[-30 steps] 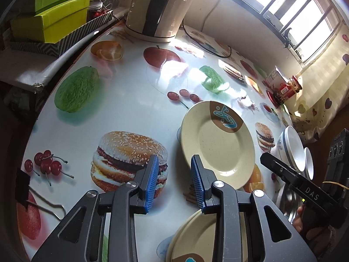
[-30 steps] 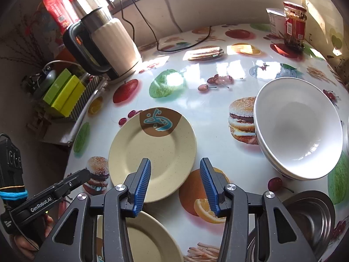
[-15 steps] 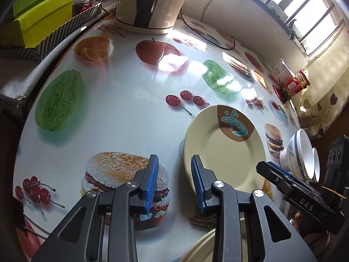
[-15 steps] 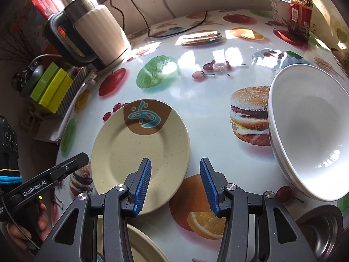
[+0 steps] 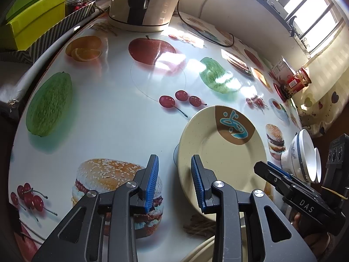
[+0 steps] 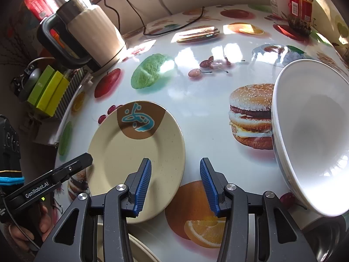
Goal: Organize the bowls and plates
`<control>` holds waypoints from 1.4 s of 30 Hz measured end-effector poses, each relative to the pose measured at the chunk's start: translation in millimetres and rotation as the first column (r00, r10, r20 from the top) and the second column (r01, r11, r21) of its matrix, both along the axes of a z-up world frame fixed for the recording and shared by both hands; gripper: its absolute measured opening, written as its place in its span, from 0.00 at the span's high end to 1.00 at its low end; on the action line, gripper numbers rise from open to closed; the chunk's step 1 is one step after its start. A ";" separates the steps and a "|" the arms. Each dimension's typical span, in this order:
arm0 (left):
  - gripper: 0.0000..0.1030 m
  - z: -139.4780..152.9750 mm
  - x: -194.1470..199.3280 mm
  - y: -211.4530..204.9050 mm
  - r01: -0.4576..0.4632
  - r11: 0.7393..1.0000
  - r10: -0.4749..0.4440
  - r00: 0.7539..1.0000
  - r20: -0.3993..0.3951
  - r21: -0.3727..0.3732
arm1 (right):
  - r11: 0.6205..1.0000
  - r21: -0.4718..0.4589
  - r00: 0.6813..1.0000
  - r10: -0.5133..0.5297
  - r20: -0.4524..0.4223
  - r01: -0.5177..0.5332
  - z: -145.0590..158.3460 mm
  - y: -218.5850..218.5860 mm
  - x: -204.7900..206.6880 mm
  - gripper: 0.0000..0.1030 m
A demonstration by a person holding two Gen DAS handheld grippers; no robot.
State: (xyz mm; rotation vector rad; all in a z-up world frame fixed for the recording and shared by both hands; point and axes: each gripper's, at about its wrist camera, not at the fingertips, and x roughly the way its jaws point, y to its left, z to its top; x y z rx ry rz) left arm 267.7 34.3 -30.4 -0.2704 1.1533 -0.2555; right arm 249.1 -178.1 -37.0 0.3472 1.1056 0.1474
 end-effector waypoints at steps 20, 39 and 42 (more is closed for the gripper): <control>0.83 -1.9 -0.5 -10.0 0.018 1.000 -0.017 1.000 0.007 -0.004 | 1.000 0.002 1.000 0.025 -0.001 -0.025 -2.1 5.3 1.2 0.76; 0.83 0.5 -2.1 -12.1 0.029 0.999 -0.030 0.999 0.027 0.019 | 1.000 0.009 1.000 0.017 0.000 -0.017 -2.3 5.0 0.4 0.78; 0.83 1.4 -2.2 -12.0 0.027 1.000 -0.027 0.999 0.026 0.014 | 1.000 0.011 1.000 0.016 0.004 -0.016 -0.9 4.4 0.4 0.78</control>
